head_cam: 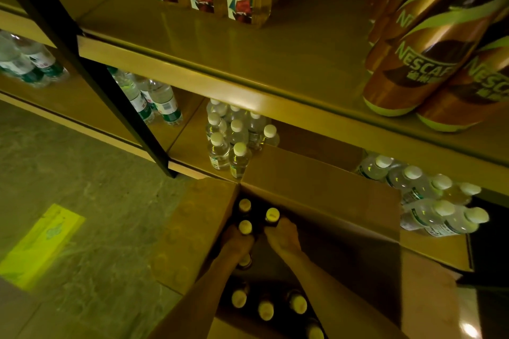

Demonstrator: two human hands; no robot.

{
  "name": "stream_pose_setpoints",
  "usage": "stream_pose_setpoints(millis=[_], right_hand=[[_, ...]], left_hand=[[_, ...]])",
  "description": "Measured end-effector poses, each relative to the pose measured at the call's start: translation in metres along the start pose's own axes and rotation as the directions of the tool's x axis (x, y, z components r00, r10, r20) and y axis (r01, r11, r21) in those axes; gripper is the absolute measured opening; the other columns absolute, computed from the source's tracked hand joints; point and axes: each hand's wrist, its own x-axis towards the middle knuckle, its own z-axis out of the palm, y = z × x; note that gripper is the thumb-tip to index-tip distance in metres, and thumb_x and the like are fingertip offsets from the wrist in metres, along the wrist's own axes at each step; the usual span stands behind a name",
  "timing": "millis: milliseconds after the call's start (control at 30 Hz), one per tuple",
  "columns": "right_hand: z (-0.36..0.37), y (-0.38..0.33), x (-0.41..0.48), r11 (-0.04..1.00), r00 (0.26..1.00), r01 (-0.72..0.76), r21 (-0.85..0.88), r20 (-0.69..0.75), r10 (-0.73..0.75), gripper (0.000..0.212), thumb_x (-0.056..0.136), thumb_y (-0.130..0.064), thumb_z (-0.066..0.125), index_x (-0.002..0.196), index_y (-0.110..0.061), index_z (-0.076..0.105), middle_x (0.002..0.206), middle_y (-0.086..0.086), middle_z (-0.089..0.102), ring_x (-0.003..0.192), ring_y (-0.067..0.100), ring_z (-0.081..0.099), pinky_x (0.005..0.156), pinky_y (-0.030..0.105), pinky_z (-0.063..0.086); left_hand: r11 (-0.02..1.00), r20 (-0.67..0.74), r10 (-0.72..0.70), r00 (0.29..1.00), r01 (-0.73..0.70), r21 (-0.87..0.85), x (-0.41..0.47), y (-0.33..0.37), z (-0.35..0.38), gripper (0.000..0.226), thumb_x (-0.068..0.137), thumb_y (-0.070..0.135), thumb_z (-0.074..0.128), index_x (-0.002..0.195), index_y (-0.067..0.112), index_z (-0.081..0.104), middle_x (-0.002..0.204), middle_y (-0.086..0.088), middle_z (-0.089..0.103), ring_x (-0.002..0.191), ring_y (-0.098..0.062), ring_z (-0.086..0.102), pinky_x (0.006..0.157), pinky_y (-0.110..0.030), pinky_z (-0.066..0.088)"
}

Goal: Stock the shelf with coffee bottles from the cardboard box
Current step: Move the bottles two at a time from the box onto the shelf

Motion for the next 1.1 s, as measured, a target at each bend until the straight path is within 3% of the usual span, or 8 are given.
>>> stream_pose_setpoints(millis=[100,167,300,467,600,933,1033,1100], right_hand=[[-0.012,0.002,-0.015,0.997,0.997,0.060,0.042,-0.044,-0.058,0.033,0.086,-0.031,0.066,0.113,-0.012,0.065,0.103,0.011,0.069,0.093,0.030,0.066,0.067,0.034,0.048],[-0.022,0.003,-0.029,0.992,0.992,0.107,0.064,-0.076,-0.102,0.033,0.084,-0.038,0.069,0.111,-0.018,0.066,0.094,0.001,0.070,0.084,0.018,0.068,0.064,0.028,0.052],[-0.046,-0.002,-0.065,0.973,0.968,0.207,0.100,-0.163,-0.189,0.038,0.080,-0.045,0.074,0.112,-0.025,0.064,0.086,-0.016,0.064,0.070,-0.004,0.059,0.052,0.009,0.040],[-0.082,-0.005,-0.116,0.931,0.914,0.337,0.141,-0.285,-0.288,0.033,0.078,-0.048,0.076,0.102,-0.030,0.065,0.085,-0.012,0.070,0.072,0.001,0.066,0.056,0.013,0.047],[-0.120,-0.008,-0.165,0.886,0.836,0.448,0.125,-0.409,-0.365,0.017,0.081,-0.040,0.076,0.083,-0.031,0.063,0.069,-0.008,0.067,0.063,0.002,0.065,0.053,0.016,0.050],[-0.238,-0.033,-0.284,0.732,0.566,0.678,0.069,-0.683,-0.461,0.028,0.072,-0.052,0.075,0.086,-0.069,0.057,0.085,-0.045,0.062,0.086,-0.026,0.056,0.062,-0.007,0.039],[-0.278,-0.045,-0.305,0.681,0.482,0.732,0.038,-0.735,-0.477,0.033,0.068,-0.069,0.067,0.097,-0.053,0.065,0.092,-0.033,0.069,0.091,-0.013,0.064,0.068,0.005,0.051],[-0.305,-0.052,-0.309,0.661,0.453,0.749,0.039,-0.758,-0.469,0.042,0.072,-0.062,0.070,0.106,-0.038,0.070,0.094,-0.023,0.073,0.091,-0.004,0.068,0.073,0.018,0.057]], left_hand=[[0.993,-0.067,0.110,0.992,-0.106,0.052,-0.012,-0.001,-0.004,0.013,0.086,0.019,0.063,0.088,0.012,0.053,0.081,-0.005,0.059,0.073,-0.023,0.060,0.061,-0.028,0.041],[0.989,-0.111,0.145,0.983,-0.142,0.034,-0.024,0.004,-0.009,0.018,0.082,0.022,0.066,0.096,0.012,0.060,0.080,-0.003,0.061,0.068,-0.017,0.057,0.053,-0.026,0.038],[0.961,-0.209,0.277,0.938,-0.273,0.050,-0.059,0.017,-0.025,0.035,0.075,0.035,0.071,0.103,0.020,0.056,0.085,-0.002,0.067,0.076,-0.021,0.064,0.061,-0.031,0.046],[0.875,-0.205,0.479,0.853,-0.483,0.036,-0.113,0.045,-0.042,0.021,0.070,0.041,0.076,0.082,0.032,0.062,0.068,0.009,0.070,0.059,-0.001,0.065,0.055,-0.027,0.052],[0.750,-0.197,0.650,0.734,-0.662,0.006,-0.166,0.077,-0.045,0.021,0.073,0.035,0.081,0.077,0.038,0.061,0.078,0.039,0.064,0.072,0.018,0.060,0.058,-0.009,0.038],[0.357,-0.233,0.884,0.406,-0.907,-0.224,-0.296,0.177,-0.042,0.042,0.064,0.041,0.081,0.099,0.050,0.061,0.097,0.031,0.070,0.091,0.014,0.065,0.063,-0.002,0.048],[0.261,-0.220,0.922,0.319,-0.931,-0.257,-0.325,0.216,-0.036,0.032,0.070,0.043,0.079,0.096,0.053,0.062,0.092,0.030,0.070,0.087,0.013,0.066,0.061,0.002,0.044],[0.213,-0.201,0.943,0.267,-0.943,-0.254,-0.336,0.244,-0.030,0.027,0.075,0.039,0.077,0.091,0.056,0.063,0.089,0.031,0.070,0.086,0.013,0.066,0.060,-0.001,0.046]])
